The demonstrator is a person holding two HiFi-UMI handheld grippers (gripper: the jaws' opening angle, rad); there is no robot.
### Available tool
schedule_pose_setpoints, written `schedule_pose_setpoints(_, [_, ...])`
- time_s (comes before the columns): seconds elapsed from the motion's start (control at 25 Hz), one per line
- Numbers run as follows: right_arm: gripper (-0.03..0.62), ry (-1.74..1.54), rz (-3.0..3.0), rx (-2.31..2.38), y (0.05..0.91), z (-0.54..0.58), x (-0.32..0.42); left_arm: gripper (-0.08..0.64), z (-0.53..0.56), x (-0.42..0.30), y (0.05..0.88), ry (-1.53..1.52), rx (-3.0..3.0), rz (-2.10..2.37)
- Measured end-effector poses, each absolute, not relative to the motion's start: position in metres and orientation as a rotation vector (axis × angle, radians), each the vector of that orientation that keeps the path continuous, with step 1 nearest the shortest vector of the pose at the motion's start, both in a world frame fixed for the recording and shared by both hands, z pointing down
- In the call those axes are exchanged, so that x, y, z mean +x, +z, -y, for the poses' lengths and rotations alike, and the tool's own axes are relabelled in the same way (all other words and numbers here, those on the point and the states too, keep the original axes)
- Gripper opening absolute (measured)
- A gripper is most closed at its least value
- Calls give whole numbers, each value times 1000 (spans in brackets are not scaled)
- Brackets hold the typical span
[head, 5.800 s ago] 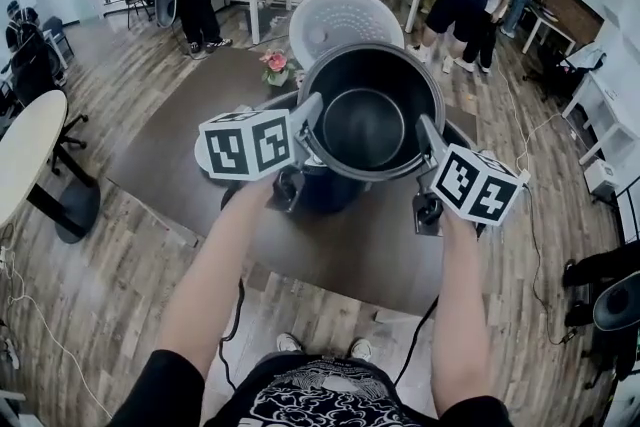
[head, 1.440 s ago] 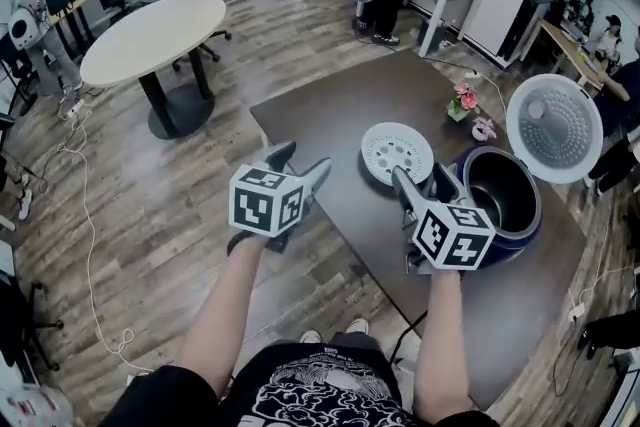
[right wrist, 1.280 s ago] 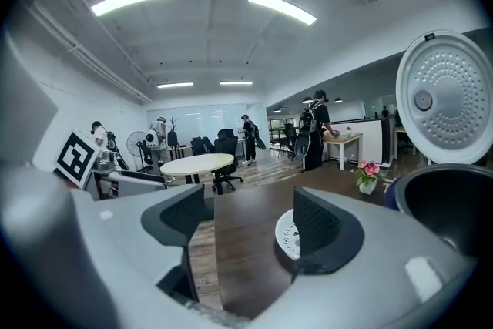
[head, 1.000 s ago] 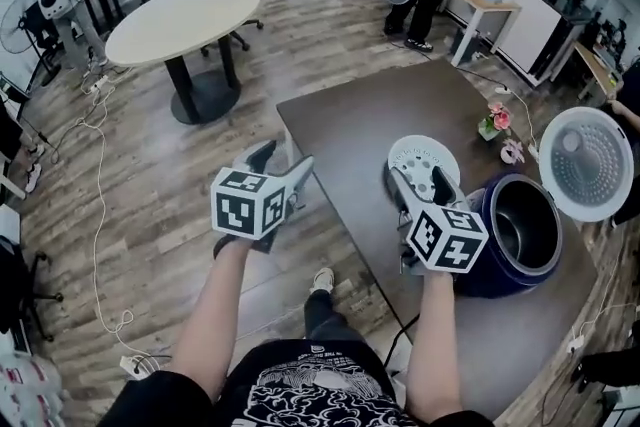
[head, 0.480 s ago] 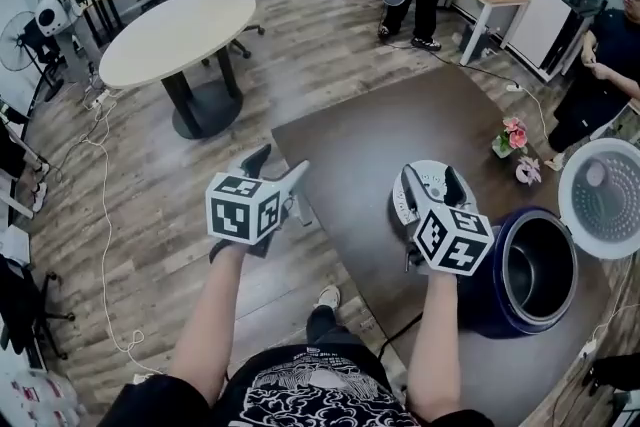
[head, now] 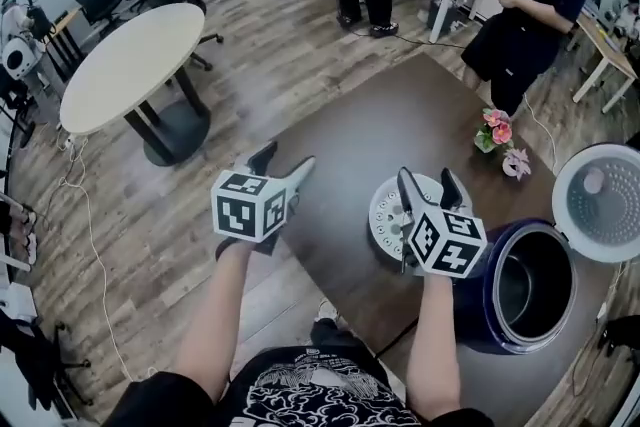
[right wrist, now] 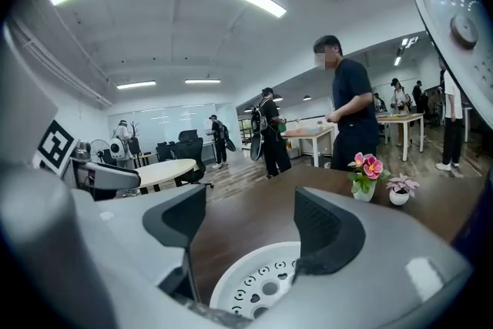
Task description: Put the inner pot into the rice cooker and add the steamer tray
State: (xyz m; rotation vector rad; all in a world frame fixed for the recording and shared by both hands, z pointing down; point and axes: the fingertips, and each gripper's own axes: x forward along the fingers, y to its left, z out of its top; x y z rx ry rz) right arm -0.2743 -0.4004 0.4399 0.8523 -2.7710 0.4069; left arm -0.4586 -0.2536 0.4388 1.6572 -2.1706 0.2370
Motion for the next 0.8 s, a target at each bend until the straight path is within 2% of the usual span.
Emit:
schedule_pose_setpoints(0.56, [350,438,2674,1052,448,428,-242,319,350,-421,448,287,1912,1927])
schedule_pose_setpoints(0.8, [348,557,2598,1215,465,424,-224,319,382,-410,466,305,2048,1754])
